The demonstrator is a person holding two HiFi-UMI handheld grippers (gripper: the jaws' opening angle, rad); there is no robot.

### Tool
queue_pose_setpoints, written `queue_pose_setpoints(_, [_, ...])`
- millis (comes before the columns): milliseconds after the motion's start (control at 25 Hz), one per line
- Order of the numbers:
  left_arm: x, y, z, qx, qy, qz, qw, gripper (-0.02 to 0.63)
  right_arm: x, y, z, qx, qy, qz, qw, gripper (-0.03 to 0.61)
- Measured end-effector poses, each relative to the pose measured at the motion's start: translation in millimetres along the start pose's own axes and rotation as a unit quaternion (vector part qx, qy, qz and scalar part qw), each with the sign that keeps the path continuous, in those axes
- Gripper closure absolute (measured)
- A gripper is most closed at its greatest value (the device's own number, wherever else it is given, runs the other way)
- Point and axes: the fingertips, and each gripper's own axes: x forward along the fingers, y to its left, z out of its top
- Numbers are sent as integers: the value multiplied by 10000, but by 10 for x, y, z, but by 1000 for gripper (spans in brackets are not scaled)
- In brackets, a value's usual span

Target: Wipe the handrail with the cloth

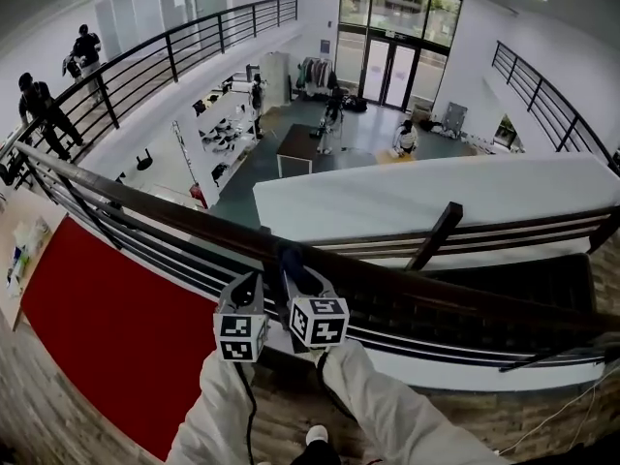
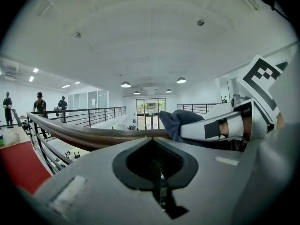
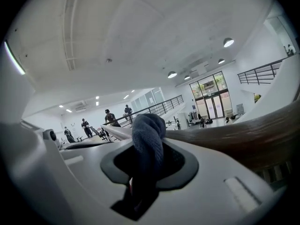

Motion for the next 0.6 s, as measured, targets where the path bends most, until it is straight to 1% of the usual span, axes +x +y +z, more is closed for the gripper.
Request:
queue_pose_setpoints(240, [53,94,-31,-104,0,-47,9999,612,199,47,-115,-308,207,-143,9992,483])
queue_pose_setpoints(360, [49,-6,-18,-32,25,-73,10000,612,157,-28,-123,-369,258,-187,9988,482])
queue_pose_setpoints(520, [50,-128,-96,44,118,-138,9998,611,65,-110,-156,-398,270,-238,9986,482])
queue_pose_setpoints(600, [72,-297,-99,72,156,-196,9997,612,-47,-231,-134,-386,254,-260,9986,480])
